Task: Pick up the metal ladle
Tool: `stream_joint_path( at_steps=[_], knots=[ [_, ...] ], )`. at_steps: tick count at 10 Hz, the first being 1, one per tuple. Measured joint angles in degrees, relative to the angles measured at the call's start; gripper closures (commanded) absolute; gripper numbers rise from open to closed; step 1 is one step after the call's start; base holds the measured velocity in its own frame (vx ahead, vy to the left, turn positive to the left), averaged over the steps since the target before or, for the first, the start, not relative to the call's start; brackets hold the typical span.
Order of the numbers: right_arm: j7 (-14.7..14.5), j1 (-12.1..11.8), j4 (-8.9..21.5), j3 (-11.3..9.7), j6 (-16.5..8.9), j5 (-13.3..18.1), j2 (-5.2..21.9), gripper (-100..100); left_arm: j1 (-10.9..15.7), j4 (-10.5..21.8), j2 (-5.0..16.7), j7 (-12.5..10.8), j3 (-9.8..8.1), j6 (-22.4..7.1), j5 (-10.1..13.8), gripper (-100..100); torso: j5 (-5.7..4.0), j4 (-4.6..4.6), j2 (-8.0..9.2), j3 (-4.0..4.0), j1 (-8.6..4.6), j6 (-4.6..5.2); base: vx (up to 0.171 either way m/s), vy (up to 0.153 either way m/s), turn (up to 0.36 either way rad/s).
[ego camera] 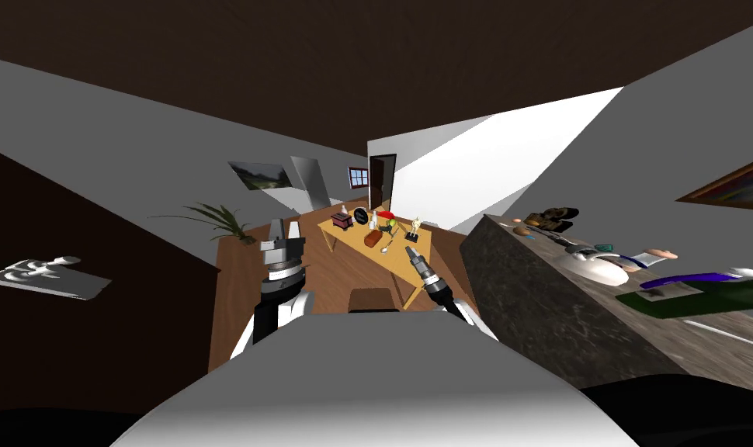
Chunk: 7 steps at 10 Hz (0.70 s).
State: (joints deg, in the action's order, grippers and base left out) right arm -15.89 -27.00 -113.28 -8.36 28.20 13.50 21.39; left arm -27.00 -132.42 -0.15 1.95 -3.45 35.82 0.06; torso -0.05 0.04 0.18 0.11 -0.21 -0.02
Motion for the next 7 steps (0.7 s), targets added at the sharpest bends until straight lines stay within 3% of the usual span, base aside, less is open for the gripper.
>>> stream_joint_path(
  at_steps=[7],
  knots=[
    [-6.9,1.9,7.5,-2.6,1.7,9.3,5.4,-100,0.0,0.0,0.0,0.0,-0.01,0.0,0.0,0,0.02,-0.03,-0.18,-0.1,0.09,0.04,-0.025,-0.021,0.139]
  ],
)
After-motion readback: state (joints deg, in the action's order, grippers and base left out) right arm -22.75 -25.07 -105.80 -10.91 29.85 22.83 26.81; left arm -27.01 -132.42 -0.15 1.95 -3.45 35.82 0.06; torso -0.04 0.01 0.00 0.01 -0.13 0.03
